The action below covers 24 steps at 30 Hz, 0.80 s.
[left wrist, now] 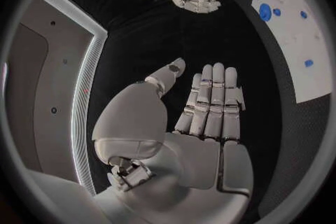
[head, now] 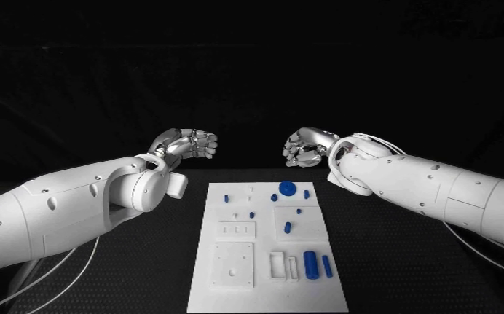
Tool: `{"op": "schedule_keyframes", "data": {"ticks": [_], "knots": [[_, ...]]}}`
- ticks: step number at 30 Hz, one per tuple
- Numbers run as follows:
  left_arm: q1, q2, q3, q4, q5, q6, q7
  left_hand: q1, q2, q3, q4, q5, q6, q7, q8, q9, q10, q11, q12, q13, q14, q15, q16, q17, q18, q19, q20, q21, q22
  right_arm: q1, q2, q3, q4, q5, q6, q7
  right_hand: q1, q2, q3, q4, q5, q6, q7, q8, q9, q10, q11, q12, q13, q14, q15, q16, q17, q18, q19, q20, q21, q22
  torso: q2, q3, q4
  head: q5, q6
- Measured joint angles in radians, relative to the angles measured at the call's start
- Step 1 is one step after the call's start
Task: Assemble the parts on the task board
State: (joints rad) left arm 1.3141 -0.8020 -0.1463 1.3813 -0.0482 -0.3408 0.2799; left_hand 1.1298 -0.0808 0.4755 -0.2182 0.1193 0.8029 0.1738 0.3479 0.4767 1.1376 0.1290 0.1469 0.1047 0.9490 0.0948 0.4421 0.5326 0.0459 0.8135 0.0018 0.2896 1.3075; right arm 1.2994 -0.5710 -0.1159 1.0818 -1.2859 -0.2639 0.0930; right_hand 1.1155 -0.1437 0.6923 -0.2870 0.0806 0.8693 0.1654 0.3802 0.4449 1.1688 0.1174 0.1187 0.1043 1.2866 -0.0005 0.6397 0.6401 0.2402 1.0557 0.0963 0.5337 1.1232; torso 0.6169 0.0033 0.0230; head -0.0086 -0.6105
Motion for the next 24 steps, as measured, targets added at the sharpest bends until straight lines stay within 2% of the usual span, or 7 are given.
{"op": "schedule_keyframes", "data": {"ticks": [2, 5, 6, 8, 12, 15, 24], "knots": [[0.001, -0.011, 0.0, 0.024, -0.001, 0.002, 0.0, -0.004, -0.004, 0.0, 0.0, 0.0, -0.001, 0.001, -0.004, 0.0, -0.002, 0.002, 0.0, -0.001, -0.002, 0.002, 0.0, 0.0, 0.0, 0.0, 0.0, 0.0, 0.0, -0.001, 0.005, 0.0, 0.004, -0.061, 0.0, -0.005, 0.009, -0.009, -0.007, 0.0, 0.0, 0.0, 0.0, -0.01, -0.005, -0.006, -0.006, -0.012, -0.006, 0.046, -0.005, 0.058, 0.039, 0.001, 0.056, -0.027, 0.039, 0.02, 0.007, -0.0001, 0.0058, -0.003, 0.0], [0.002, -0.025, 0.0, 0.05, -0.003, 0.004, -0.001, -0.004, -0.004, 0.0, 0.0, 0.0, -0.003, 0.003, -0.007, -0.002, -0.002, 0.002, -0.008, -0.002, -0.004, 0.004, -0.005, 0.001, 0.0, -0.001, 0.001, 0.004, 0.0, -0.005, 0.023, 0.0, 0.003, -0.147, 0.0, -0.014, 0.011, -0.023, -0.008, 0.001, -0.003, 0.0, 0.0, -0.022, -0.013, -0.006, -0.005, -0.03, -0.013, 0.068, -0.004, 0.145, 0.099, 0.001, 0.107, -0.059, 0.09, 0.057, 0.019, -0.0005, 0.017, -0.007, -0.001], [0.003, -0.027, 0.0, 0.055, -0.004, 0.005, -0.001, -0.004, -0.004, 0.0, 0.0, 0.0, -0.003, 0.003, -0.008, -0.003, -0.002, 0.002, -0.01, -0.003, -0.004, 0.004, -0.006, 0.002, 0.0, -0.004, 0.004, 0.004, 0.0, -0.007, 0.03, -0.002, 0.003, -0.171, 0.001, -0.016, 0.01, -0.024, -0.008, 0.001, -0.003, 0.0, 0.0, -0.024, -0.015, -0.006, -0.005, -0.035, -0.015, 0.074, -0.003, 0.17, 0.115, 0.001, 0.118, -0.067, 0.106, 0.069, 0.022, -0.001, 0.0196, -0.008, -0.001], [0.004, -0.028, 0.0, 0.063, -0.004, 0.005, -0.001, -0.008, -0.008, 0.0, 0.0, 0.0, -0.005, 0.005, -0.008, -0.003, -0.004, 0.003, -0.011, -0.003, -0.004, 0.004, -0.008, 0.003, 0.0, -0.004, 0.004, 0.004, 0.0, -0.011, 0.041, -0.015, 0.002, -0.221, 0.003, -0.022, 0.008, -0.032, -0.008, 0.001, -0.003, -0.001, -0.001, -0.035, -0.02, -0.006, -0.005, -0.046, -0.021, 0.073, -0.003, 0.226, 0.151, -0.005, 0.131, -0.08, 0.137, 0.098, 0.03, -0.0016, 0.0248, -0.01, -0.001], [0.004, -0.028, 0.0, 0.076, -0.004, 0.007, -0.001, -0.008, -0.008, 0.0, 0.0, 0.0, -0.006, 0.006, -0.008, -0.004, -0.005, 0.005, -0.011, -0.004, -0.004, 0.004, -0.009, 0.004, 0.0, -0.008, 0.0, 0.005, 0.0, -0.025, 0.056, -0.033, -0.01, -0.3, 0.011, -0.034, 0.011, -0.035, -0.008, 0.002, -0.008, -0.003, -0.011, -0.041, -0.025, -0.016, -0.004, -0.047, -0.029, 0.073, -0.003, 0.3, 0.187, -0.009, 0.14, -0.086, 0.179, 0.133, 0.047, -0.0039, 0.0353, -0.015, 0.002], [0.005, -0.03, 0.0, 0.084, -0.004, 0.008, -0.001, -0.008, -0.008, 0.0, 0.0, 0.0, -0.006, 0.006, -0.008, -0.004, -0.005, 0.005, -0.016, -0.004, -0.004, 0.004, -0.009, 0.004, -0.001, -0.008, 0.0, 0.005, 0.0, -0.031, 0.064, -0.036, -0.02, -0.347, 0.016, -0.045, 0.007, -0.042, -0.002, 0.007, -0.015, -0.007, -0.015, -0.047, -0.028, -0.026, -0.004, -0.05, -0.034, 0.073, -0.003, 0.339, 0.201, -0.009, 0.151, -0.086, 0.202, 0.151, 0.061, -0.0055, 0.0414, -0.019, 0.005], [0.005, -0.036, 0.0, 0.105, -0.003, 0.01, -0.002, -0.01, -0.006, 0.0, 0.0, 0.0, -0.006, 0.006, -0.012, -0.004, -0.005, 0.005, -0.016, -0.005, -0.007, 0.007, -0.009, 0.005, -0.002, -0.008, 0.0, 0.005, 0.0, -0.041, 0.071, -0.041, -0.043, -0.418, 0.028, -0.068, 0.006, -0.051, 0.008, 0.011, -0.015, -0.012, -0.018, -0.052, -0.032, -0.041, -0.001, -0.05, -0.036, 0.069, 0.001, 0.387, 0.208, -0.009, 0.161, -0.083, 0.225, 0.171, 0.093, -0.0092, 0.0515, -0.033, 0.01]]}}
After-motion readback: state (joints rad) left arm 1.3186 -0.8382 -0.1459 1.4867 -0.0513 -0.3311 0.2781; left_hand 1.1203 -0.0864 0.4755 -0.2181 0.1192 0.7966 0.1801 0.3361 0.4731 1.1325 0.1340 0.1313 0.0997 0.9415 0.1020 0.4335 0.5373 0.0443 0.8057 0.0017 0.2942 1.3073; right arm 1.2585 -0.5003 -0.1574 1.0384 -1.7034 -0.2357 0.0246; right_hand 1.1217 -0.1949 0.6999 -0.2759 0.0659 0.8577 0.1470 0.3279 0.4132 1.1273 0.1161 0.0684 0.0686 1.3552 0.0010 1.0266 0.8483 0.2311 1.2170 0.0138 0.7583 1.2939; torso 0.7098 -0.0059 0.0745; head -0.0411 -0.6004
